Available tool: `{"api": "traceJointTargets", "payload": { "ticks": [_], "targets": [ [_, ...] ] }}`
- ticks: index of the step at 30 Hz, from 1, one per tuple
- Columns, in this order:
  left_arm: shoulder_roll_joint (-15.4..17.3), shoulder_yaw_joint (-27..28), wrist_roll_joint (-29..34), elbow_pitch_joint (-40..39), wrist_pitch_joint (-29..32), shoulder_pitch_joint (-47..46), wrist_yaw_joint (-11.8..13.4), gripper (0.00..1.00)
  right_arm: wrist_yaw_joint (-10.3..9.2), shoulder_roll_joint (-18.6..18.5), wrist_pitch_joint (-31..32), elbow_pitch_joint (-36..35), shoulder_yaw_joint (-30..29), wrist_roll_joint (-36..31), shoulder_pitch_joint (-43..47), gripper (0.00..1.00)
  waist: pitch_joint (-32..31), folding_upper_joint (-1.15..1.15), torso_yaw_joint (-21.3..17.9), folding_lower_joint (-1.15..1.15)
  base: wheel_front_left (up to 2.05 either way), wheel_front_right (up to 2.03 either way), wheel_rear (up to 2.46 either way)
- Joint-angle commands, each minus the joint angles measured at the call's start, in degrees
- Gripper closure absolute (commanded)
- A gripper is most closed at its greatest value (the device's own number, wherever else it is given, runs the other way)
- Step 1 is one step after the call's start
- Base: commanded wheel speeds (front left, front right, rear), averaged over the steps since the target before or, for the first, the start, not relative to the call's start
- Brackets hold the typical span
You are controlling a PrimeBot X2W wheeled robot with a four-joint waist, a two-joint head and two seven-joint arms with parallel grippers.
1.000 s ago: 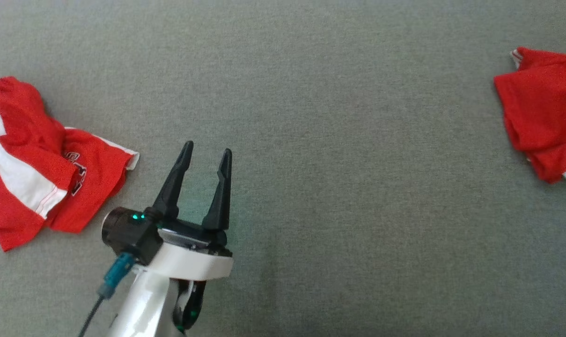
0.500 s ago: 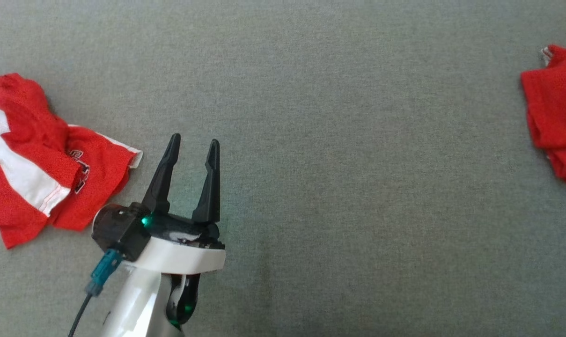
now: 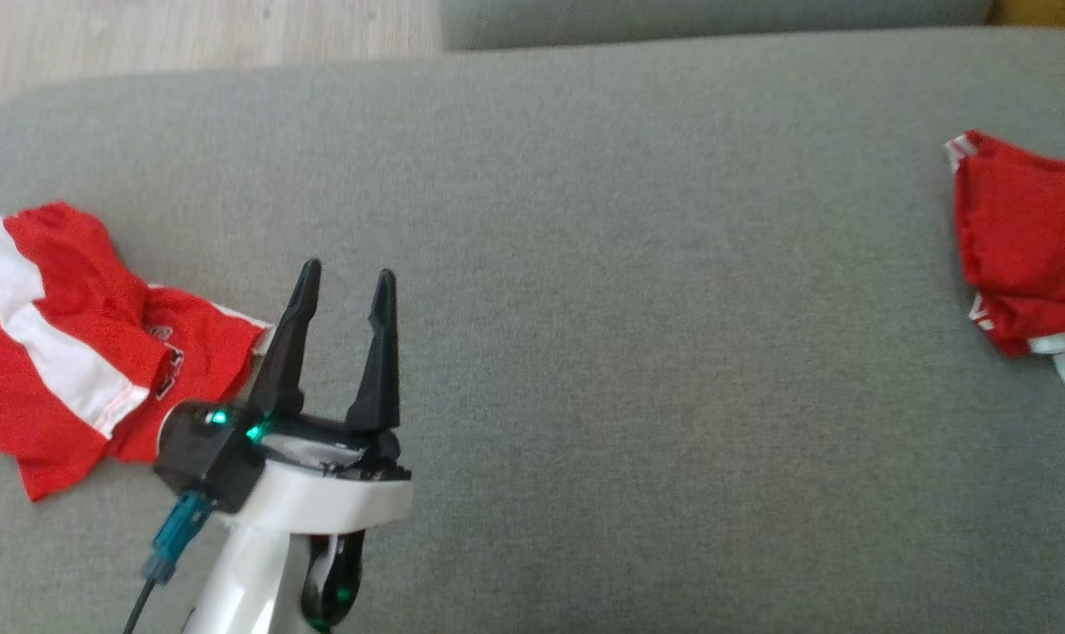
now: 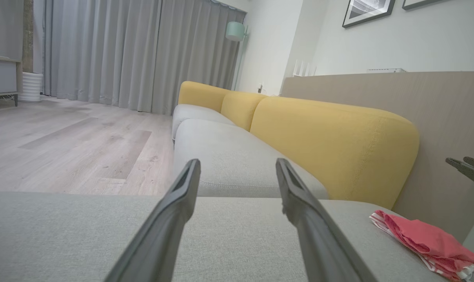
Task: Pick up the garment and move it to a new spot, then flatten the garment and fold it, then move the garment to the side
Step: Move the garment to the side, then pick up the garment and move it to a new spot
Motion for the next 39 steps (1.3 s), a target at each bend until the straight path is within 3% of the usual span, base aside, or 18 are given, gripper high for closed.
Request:
{"api": "traceJointTargets", "payload": {
  "ticks": [1, 5, 9, 13, 24, 39],
  "targets": [
    [0.15, 2.58, 0.39, -2.05, -0.46, -0.14, 0.09, 0.00, -0.05, 1.71, -1.14, -4.20, 1.96, 1.42, 1.63, 0.00, -1.99, 0.00, -0.67, 0.01, 0.00, 0.00, 0.00],
    [0.15, 3.92, 0.53, -1.90, -0.46, 1.26, 0.09, 0.00, -0.05, 7.68, -1.61, -12.75, 6.31, 6.12, 6.87, 0.00, -3.92, 0.00, -1.05, 0.01, 0.00, 0.00, 0.00],
    [0.15, 4.46, 0.32, -1.43, -0.46, 2.60, 0.09, 0.00, -0.05, 13.78, -0.75, -20.86, 5.99, 10.07, 13.44, 0.00, -5.41, 0.00, -0.93, 0.01, 0.00, 0.00, 0.00],
    [0.15, 4.60, 0.10, -0.78, -0.46, 4.17, 0.09, 0.00, -0.05, 17.00, -0.54, -26.07, 9.28, 12.47, 20.76, 0.00, -6.75, 0.00, -0.92, 0.01, 0.00, 0.00, 0.00],
    [0.15, 4.15, -2.38, 2.81, -0.46, 7.68, 0.09, 0.00, -0.05, 17.72, -5.63, -26.91, 14.46, 10.37, 33.59, 0.00, -8.85, 0.00, -0.44, 0.01, 0.00, 0.00, 0.00],
    [0.15, 3.99, -3.26, 3.64, -0.46, 8.18, 0.09, 0.00, -0.05, 17.73, -6.04, -29.13, 13.33, 11.61, 36.57, 0.00, -9.45, 0.00, -0.13, 0.01, 0.00, 0.00, 0.00]
  ]
}}
